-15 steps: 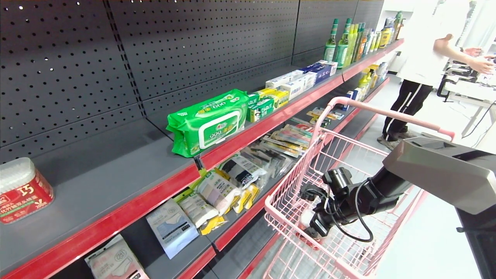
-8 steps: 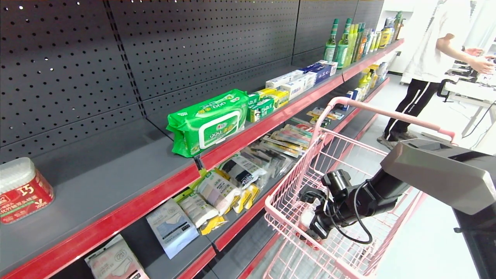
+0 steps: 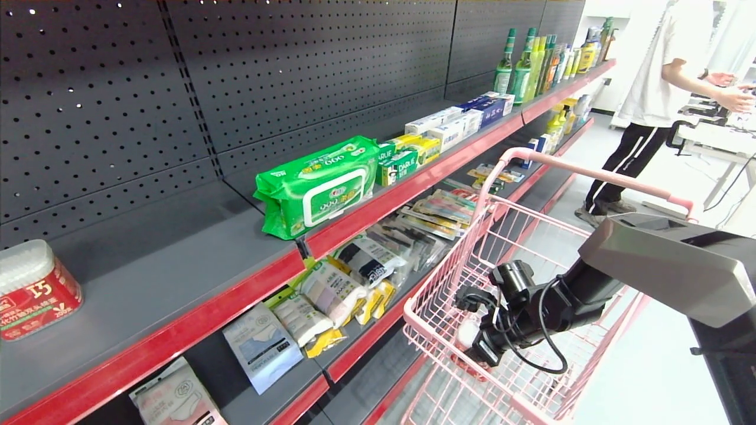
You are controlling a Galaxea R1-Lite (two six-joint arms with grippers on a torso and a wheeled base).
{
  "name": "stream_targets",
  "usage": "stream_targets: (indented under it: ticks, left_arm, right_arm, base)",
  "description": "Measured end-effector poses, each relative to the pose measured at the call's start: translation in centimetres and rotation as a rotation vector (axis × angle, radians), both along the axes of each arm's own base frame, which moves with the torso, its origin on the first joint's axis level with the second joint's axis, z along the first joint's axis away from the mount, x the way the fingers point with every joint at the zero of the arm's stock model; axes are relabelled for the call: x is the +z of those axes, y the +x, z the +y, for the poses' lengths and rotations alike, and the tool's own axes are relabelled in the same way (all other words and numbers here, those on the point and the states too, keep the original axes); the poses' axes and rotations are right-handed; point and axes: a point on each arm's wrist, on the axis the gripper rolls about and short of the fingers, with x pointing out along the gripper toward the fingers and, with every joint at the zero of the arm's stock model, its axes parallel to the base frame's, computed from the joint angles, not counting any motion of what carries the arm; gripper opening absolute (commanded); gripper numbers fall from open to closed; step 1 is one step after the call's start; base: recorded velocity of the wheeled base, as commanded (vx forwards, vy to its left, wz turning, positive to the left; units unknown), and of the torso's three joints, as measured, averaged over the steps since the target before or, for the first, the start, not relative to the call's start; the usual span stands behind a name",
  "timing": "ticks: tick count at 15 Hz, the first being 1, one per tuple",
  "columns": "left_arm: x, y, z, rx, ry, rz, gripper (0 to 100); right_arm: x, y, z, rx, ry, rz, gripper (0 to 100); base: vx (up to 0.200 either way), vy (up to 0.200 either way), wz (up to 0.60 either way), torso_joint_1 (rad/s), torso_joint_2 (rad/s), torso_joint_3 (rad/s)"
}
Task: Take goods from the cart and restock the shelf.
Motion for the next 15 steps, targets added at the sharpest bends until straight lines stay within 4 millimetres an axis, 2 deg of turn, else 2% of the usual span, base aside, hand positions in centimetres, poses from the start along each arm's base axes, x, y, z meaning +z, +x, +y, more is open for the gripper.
stream_targets:
  ticks: [3, 5, 11, 15]
  left_arm:
    - [0.0, 0.0, 0.0, 0.000, -0.001, 0.000, 100]
    - [0.0, 0.0, 0.0, 0.000, -0.001, 0.001, 100]
    - [0.0, 0.0, 0.0, 0.000, -0.001, 0.001, 100]
    - [0.0, 0.0, 0.0, 0.000, -0.001, 0.002, 100]
  right_arm:
    - [-0.1, -0.4, -0.2, -0.013, -0.008, 0.015, 0]
    - [0.5, -0.8, -0.4, -0.031, -0.013, 0.017, 0]
    - [5.8, -0.7, -2.4, -0.196, -0.030, -0.091, 0]
    - [10.2, -1.8, -3.2, -0.327, 0.020, -0.156, 0]
  base:
    - [0.000, 0.000, 0.00, 0.000, 0.00, 0.000]
    - [0.000, 0.000, 0.00, 0.000, 0.00, 0.000]
    - [0.000, 0.000, 0.00, 0.000, 0.00, 0.000]
    - [0.000, 0.000, 0.00, 0.000, 0.00, 0.000]
